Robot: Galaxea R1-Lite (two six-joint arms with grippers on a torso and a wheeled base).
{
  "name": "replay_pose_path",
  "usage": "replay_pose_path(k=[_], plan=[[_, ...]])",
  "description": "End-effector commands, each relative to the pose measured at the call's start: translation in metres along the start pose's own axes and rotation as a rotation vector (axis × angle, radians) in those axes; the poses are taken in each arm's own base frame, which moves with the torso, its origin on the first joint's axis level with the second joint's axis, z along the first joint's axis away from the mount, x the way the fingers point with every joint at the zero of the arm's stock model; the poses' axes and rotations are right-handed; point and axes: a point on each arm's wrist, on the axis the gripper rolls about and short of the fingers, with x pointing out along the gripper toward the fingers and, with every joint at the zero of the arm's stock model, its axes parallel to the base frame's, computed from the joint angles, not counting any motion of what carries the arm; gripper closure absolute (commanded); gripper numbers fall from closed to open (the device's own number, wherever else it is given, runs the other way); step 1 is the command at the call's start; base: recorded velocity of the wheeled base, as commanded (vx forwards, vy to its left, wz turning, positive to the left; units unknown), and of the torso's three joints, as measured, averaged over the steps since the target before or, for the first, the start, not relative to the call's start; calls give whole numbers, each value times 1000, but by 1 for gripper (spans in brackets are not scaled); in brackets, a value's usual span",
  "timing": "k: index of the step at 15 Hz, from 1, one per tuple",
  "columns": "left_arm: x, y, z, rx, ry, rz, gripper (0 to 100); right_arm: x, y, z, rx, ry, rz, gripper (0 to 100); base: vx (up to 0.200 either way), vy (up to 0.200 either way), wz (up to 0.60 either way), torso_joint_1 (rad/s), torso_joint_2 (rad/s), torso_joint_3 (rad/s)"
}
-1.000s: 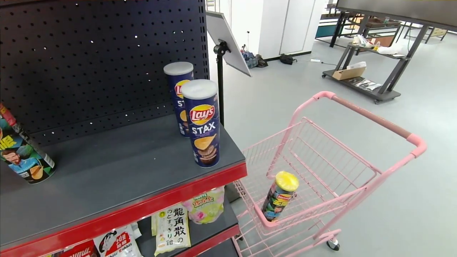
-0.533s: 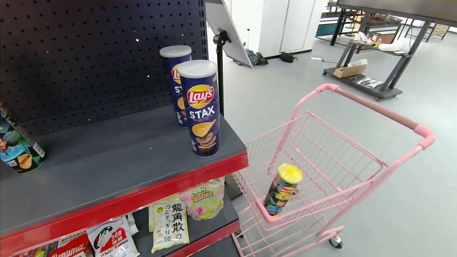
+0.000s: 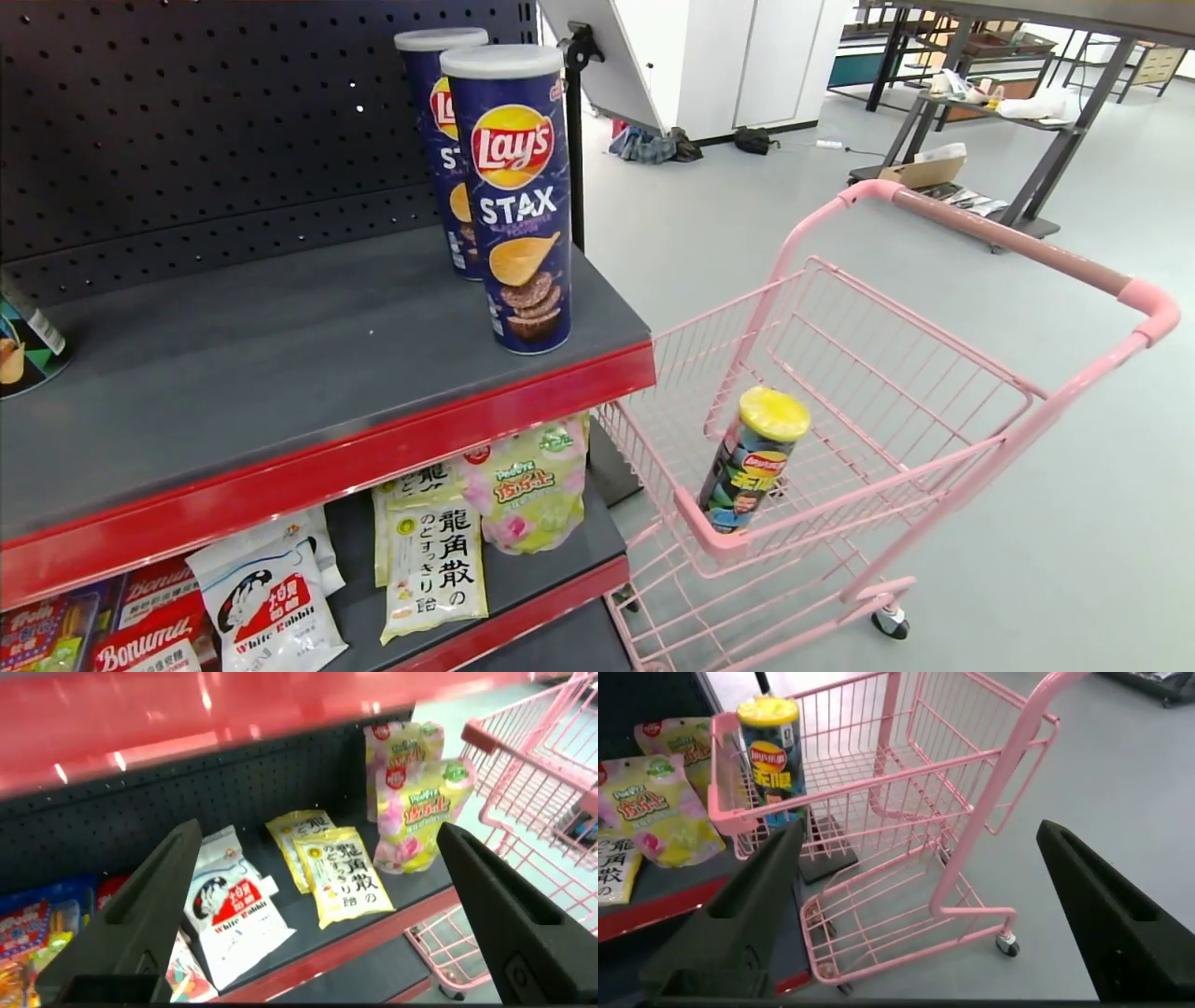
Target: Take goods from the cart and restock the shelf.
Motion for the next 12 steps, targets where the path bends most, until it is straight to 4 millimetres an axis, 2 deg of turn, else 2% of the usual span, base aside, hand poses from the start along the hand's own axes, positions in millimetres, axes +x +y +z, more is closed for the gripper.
replay_pose_path(k=[1,3,6,7,8,9,10,11,12], plan=[[0,0,0,-1,2,1,0,0,0,0,0,1,1,0,0,0,0,-159,530,373],[0,0,0,-1,2,1,0,0,0,0,0,1,2,0,0,0,0,-117,417,298],[0,0,0,-2,2,1,0,3,0,1,19,29,-31,0,0,0,0,-33,105,82],[0,0,0,-1,2,1,0,0,0,26,37,-20,-31,0,0,0,0,0,0,0],[0,0,0,-1,2,-1,0,12,0,91,123,-14,-34,0,0,0,0,0,0,0],[0,0,0,-1,2,1,0,23,0,120,206,-12,-34,0,0,0,0,0,0,0],[0,0,0,-1,2,1,0,50,1,154,221,35,29,0,0,0,0,0,0,0],[0,0,0,-1,2,1,0,65,4,159,182,82,109,0,0,0,0,0,0,0],[0,0,0,-1,2,1,0,96,13,157,106,155,264,0,0,0,0,0,0,0]])
